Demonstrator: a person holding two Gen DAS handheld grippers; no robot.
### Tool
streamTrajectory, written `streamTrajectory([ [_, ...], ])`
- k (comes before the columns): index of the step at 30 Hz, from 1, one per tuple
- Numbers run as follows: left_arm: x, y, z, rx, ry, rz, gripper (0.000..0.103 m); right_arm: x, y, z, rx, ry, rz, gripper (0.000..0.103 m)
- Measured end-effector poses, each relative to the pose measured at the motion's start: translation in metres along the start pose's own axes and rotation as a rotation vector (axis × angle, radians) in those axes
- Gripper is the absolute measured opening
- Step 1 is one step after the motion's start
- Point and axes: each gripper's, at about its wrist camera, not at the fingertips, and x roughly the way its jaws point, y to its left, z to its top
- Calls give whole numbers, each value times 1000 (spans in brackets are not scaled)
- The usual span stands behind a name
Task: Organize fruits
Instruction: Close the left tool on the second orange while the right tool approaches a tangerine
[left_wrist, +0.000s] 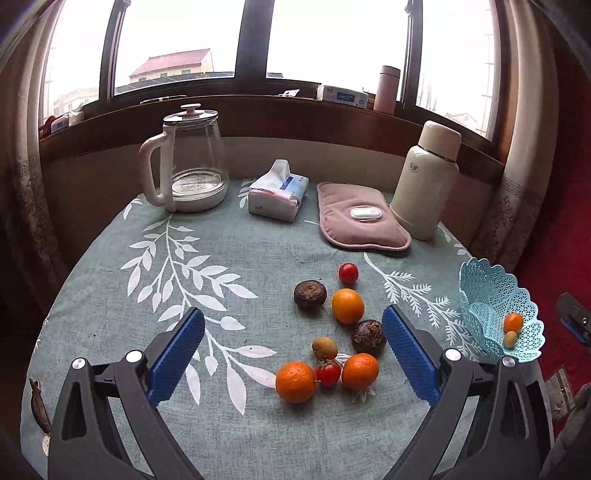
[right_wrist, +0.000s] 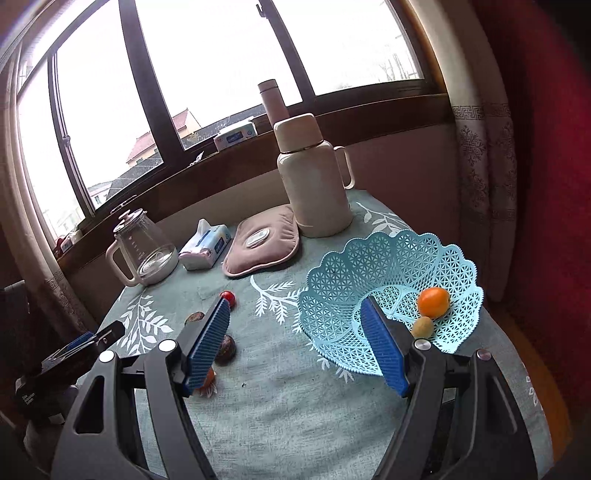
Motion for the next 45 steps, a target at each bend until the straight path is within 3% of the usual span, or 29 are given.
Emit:
streamTrajectory([
  [13, 53, 9, -38, 20, 149, -22, 87, 40, 24, -31, -59, 142, 34, 75],
  [19, 72, 15, -47, -8, 210, -62, 68, 51, 30, -42, -79, 179, 39, 75],
  [22, 77, 19, -50, -43, 227, -127, 60, 55, 31, -45, -82, 194, 42, 75],
  [29, 76, 15, -53, -43, 225, -200, 43, 64, 36, -52, -90, 223, 63, 75],
  [40, 80, 20, -59, -79, 251, -247, 39, 75, 50, -62, -70, 266, 70, 75],
  [45, 74, 28, -56, -94, 208, -206, 39, 80, 63, -64, -91, 275, 75, 75],
])
